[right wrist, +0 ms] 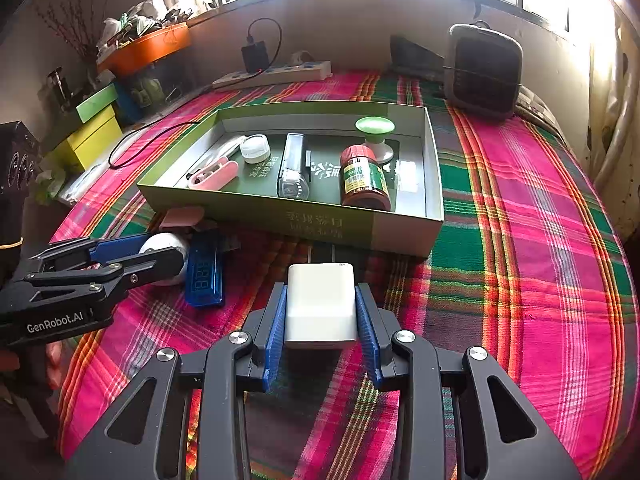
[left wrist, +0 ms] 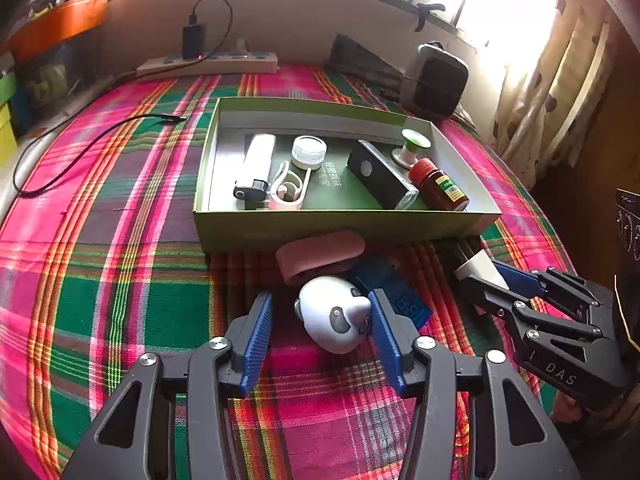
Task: Organize rigid objects
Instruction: 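Lift the round toy with the left tool while the right tool lifts the white charger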
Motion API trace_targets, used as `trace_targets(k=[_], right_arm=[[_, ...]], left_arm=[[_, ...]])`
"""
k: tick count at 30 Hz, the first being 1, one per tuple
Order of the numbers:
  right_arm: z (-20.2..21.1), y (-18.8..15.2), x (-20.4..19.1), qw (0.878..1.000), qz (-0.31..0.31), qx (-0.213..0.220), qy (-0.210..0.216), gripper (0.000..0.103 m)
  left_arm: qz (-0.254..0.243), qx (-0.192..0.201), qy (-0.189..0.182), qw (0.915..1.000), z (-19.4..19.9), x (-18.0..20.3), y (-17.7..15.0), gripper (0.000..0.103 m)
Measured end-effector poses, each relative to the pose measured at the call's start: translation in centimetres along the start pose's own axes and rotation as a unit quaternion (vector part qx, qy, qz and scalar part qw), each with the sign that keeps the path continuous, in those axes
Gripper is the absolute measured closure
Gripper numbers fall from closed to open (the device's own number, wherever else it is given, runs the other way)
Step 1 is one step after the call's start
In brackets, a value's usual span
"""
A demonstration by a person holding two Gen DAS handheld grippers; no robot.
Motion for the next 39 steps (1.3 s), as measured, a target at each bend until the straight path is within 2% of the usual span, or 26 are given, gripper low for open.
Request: trace_targets(k=[4,39], right_arm=[[0.0,0.0,-0.1,1.000,0.000,0.000,-0.001,0.068],[0.3,-0.1,-0.4,1.000,0.006,0.002,-0.001,0.068]], left_arm=[[-0.002,0.002,-0.011,0.9999,0.2,0.2,0.0,0.068],[-0.015,0.021,-0.014,0.9996,1.7,0.8,0.0,0.068]])
Point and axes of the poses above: each gripper's, at about its wrist camera, not at the fingertips, and z roughly against the way its jaws point, x to its right, y to its top, the point moved 3 cm from there along -z, roughly the way its jaws point, and after that the axes turned 13 degrees about x, right-handed, at the moved point
